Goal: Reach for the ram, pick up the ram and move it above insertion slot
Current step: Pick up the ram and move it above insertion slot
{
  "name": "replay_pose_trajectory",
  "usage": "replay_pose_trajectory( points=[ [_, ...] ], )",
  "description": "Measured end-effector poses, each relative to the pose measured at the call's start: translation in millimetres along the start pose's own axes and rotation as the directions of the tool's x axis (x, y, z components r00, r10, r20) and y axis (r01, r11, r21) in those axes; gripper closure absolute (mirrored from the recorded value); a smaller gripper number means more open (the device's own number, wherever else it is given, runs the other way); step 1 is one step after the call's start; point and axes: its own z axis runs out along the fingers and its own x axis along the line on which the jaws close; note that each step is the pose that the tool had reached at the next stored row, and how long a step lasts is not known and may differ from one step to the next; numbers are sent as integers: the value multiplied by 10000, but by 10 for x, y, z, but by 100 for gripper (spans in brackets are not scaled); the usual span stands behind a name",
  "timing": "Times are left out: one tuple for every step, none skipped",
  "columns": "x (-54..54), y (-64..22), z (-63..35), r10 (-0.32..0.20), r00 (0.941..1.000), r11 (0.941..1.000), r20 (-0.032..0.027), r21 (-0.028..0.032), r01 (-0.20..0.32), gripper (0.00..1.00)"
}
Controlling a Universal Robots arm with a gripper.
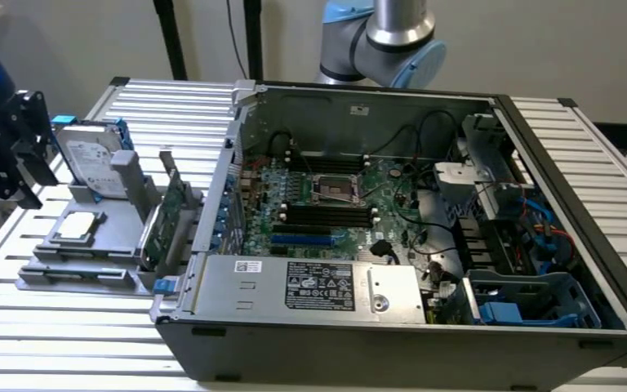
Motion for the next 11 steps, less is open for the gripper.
replay_pose_trajectory(
  points=[
    [9, 0, 18, -20, 10000, 10000, 1, 1, 20, 58],
    [17, 1, 37, -43, 10000, 10000, 1, -1, 43, 58],
    [25, 1, 55, -63, 10000, 10000, 0, -1, 63, 58],
    [30, 3, 74, -76, 10000, 10000, 1, -1, 76, 58],
    [36, 5, 91, -87, 10000, 10000, 0, -1, 87, 58],
    [42, 6, 109, -99, 10000, 10000, 0, -1, 99, 58],
    [48, 8, 127, -111, 9999, 9999, -1, -2, 111, 58],
    [51, 10, 145, -118, 9999, 9999, 0, -2, 118, 58],
    [53, 11, 165, -125, 9999, 9999, 0, -2, 125, 58],
    [55, 11, 182, -132, 9999, 9999, 0, -2, 132, 58],
    [57, 12, 201, -140, 9999, 9999, 0, -1, 140, 58]
  ],
)
